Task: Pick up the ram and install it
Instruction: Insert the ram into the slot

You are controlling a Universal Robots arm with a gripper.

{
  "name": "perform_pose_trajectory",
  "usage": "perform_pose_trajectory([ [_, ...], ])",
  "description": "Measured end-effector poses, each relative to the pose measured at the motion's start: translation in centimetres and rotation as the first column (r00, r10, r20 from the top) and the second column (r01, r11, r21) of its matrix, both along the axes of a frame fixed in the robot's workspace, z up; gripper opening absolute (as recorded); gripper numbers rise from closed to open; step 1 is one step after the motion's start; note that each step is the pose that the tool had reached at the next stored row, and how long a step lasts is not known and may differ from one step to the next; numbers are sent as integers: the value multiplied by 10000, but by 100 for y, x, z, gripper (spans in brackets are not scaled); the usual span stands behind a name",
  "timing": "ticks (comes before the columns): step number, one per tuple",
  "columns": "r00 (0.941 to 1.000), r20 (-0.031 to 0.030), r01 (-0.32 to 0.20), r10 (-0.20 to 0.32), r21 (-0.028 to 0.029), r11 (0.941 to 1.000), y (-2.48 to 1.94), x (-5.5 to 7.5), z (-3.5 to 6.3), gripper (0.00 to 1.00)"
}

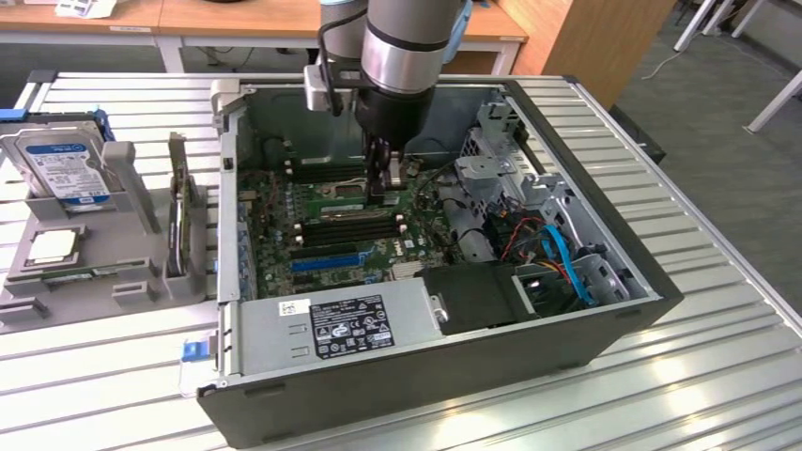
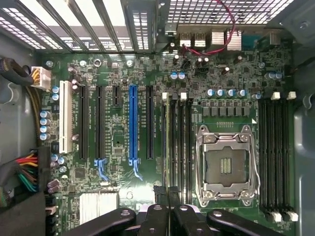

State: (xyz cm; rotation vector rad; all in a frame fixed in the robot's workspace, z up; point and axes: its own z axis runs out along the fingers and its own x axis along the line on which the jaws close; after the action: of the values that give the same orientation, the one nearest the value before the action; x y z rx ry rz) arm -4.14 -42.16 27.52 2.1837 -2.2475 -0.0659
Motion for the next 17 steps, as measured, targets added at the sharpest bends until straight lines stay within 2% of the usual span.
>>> perform_pose_trajectory([
  [17, 10000, 0, 0, 0, -1, 10000, 0, 0, -186, 12],
])
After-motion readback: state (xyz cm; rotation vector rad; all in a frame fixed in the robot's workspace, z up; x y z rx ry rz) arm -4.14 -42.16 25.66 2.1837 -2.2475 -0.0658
